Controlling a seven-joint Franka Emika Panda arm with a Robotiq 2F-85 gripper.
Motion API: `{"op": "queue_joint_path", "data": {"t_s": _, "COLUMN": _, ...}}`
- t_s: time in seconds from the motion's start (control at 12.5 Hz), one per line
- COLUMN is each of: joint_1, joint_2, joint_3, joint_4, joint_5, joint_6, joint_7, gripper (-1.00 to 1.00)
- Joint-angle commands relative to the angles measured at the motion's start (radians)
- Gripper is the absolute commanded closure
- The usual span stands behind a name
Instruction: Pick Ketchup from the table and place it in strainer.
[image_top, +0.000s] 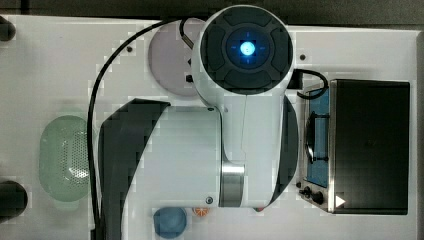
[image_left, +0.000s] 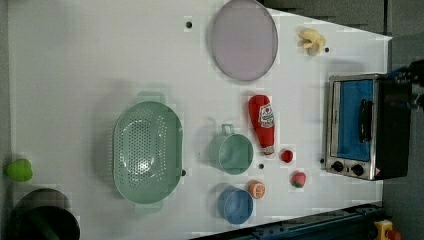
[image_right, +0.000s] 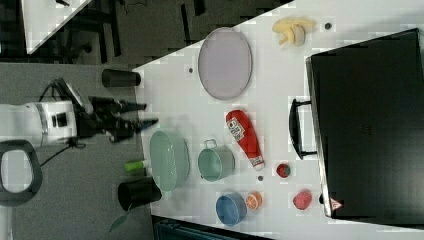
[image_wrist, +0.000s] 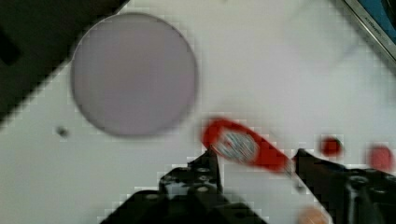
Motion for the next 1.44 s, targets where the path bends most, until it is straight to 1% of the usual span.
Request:
{"op": "queue_joint_path", "data": {"t_s": 0.08, "joint_1": -0.108, "joint_2": -0.214, "joint_3": 0.042, "joint_4": -0.086, "joint_5": 0.017, "joint_6": -0.192, "joint_7": 0.008, "gripper": -0.59}}
{"op": "queue_joint_path", "data": {"t_s": 0.24, "joint_1": -0.106, "joint_2": -0.208, "joint_3": 0.044, "joint_4": -0.111, "joint_5": 0.017, "joint_6": -0.179, "joint_7": 0.005, "gripper": -0.99}}
{"op": "queue_joint_path", "data": {"t_s": 0.4, "joint_1": -0.105, "joint_2": -0.189, "joint_3": 0.056, "joint_4": -0.146, "joint_5": 0.017, "joint_6": -0.141, "joint_7": -0.030, "gripper": -1.00}}
{"op": "queue_joint_path", "data": {"t_s": 0.56, "joint_1": -0.105, "joint_2": -0.162, "joint_3": 0.072, "joint_4": -0.189, "joint_5": 0.017, "joint_6": -0.076, "joint_7": -0.135, "gripper": -1.00}}
{"op": "queue_joint_path", "data": {"t_s": 1.04, "joint_1": -0.104, "joint_2": -0.065, "joint_3": 0.117, "joint_4": -0.349, "joint_5": 0.016, "joint_6": 0.161, "joint_7": -0.638, "gripper": -1.00}}
{"op": "queue_joint_path", "data": {"t_s": 1.44, "joint_1": -0.104, "joint_2": 0.013, "joint_3": 0.134, "joint_4": -0.491, "joint_5": 0.015, "joint_6": 0.424, "joint_7": -0.946, "gripper": -1.00}}
